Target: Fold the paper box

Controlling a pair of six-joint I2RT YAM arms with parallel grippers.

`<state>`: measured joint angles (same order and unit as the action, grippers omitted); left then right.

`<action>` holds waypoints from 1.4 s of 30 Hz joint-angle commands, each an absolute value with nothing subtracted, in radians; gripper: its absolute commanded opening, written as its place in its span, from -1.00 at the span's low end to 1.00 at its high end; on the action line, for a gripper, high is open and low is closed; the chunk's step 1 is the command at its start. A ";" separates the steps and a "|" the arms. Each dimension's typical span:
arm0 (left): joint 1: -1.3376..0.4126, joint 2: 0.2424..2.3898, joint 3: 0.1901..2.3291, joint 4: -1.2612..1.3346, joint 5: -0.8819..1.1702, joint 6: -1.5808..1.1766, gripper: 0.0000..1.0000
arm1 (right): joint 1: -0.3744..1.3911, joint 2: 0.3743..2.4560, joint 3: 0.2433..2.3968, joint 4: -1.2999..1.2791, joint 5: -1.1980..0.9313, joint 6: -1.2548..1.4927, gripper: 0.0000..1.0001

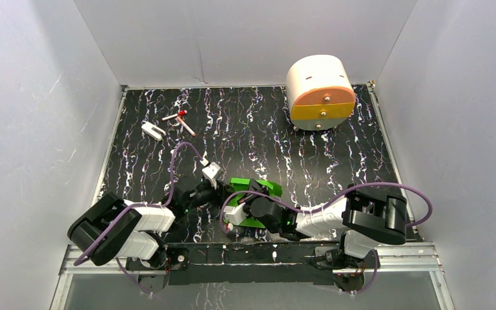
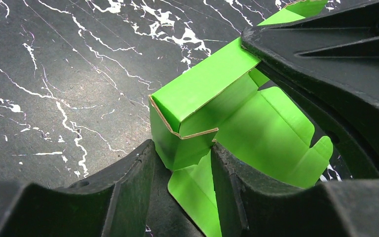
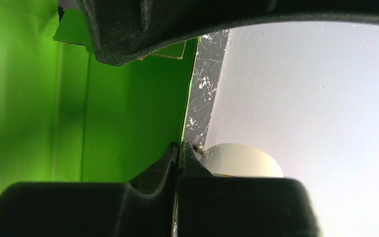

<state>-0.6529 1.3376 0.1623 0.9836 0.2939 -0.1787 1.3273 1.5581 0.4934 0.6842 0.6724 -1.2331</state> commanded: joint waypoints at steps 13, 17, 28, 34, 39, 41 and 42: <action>-0.658 1.335 0.174 1.058 0.280 -0.171 -0.12 | 1.347 1.579 0.473 0.620 0.598 -1.204 -1.00; -0.656 1.245 0.133 1.034 0.226 -0.173 0.00 | 1.346 1.562 0.467 0.616 0.600 -1.206 -1.00; -0.527 1.008 0.087 0.945 0.326 -0.225 0.03 | 1.347 1.527 0.457 0.604 0.611 -1.212 -1.00; -0.416 0.983 0.057 0.984 0.334 -0.310 -0.07 | 1.347 1.530 0.459 0.603 0.612 -1.215 -1.00; -0.361 1.111 0.096 0.973 0.296 -0.354 -0.11 | 1.347 1.524 0.461 0.599 0.613 -1.221 -1.00; -0.354 1.168 0.120 0.965 0.317 -0.349 -0.11 | 1.347 1.522 0.463 0.594 0.611 -1.220 -1.00; -0.353 1.192 0.130 0.965 0.329 -0.344 -0.11 | 1.346 1.522 0.463 0.592 0.610 -1.220 -1.00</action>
<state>-0.3695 1.1168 0.0776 0.9436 0.3069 -0.3302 1.3376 1.5337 0.4786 0.6724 0.6460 -1.2266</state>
